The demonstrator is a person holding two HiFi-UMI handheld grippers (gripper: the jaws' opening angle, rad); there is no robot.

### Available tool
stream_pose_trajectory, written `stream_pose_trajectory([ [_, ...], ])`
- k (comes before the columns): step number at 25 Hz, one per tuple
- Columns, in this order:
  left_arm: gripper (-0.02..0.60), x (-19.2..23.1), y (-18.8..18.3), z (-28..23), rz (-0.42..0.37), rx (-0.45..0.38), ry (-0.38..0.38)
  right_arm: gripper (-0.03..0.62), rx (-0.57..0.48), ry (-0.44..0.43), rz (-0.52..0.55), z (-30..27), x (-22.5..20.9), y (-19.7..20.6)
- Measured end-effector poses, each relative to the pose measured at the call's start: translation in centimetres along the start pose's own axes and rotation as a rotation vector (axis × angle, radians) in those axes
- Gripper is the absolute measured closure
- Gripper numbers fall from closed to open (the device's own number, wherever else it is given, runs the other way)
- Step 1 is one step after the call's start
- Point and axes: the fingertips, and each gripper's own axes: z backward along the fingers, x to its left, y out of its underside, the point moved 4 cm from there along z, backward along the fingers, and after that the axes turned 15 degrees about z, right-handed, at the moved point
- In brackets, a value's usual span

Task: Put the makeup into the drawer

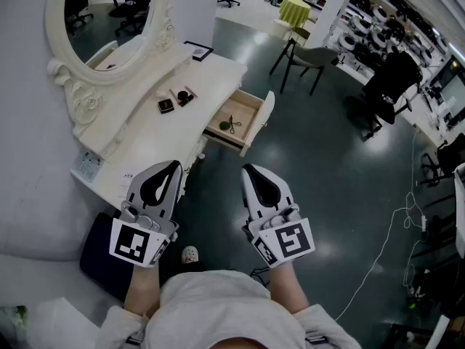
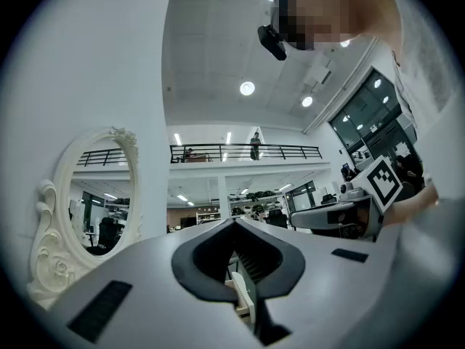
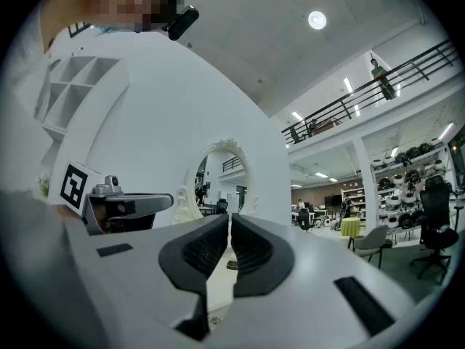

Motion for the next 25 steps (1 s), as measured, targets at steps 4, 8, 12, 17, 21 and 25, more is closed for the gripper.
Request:
stream_pose_trajectory([
  [4, 0.569, 1.0, 0.0, -0.4, 0.003, 0.001, 0.007, 0.568, 0.004, -0.001, 0.004, -1.1, 0.2, 0.1],
  [8, 0.569, 1.9, 0.2, -0.8, 0.008, 0.002, 0.018, 0.568, 0.014, 0.001, 0.007, -2.0, 0.4, 0.5],
  [12, 0.569, 2.8, 0.6, -1.4, 0.018, 0.009, 0.034, 0.568, 0.013, 0.017, 0.006, -2.6, 0.5, 0.7],
  [17, 0.569, 3.8, 0.9, -1.9, 0.033, 0.012, 0.06, 0.566, 0.003, 0.049, -0.007, -3.3, 0.5, 0.6],
  [21, 0.569, 5.3, 1.9, -2.3, 0.064, 0.017, 0.084, 0.566, 0.028, 0.074, -0.006, -4.1, 0.7, 1.3],
  [25, 0.568, 6.1, 2.7, -2.4, 0.089, 0.029, 0.109, 0.566, 0.045, 0.1, -0.018, -4.3, 1.2, 1.6],
])
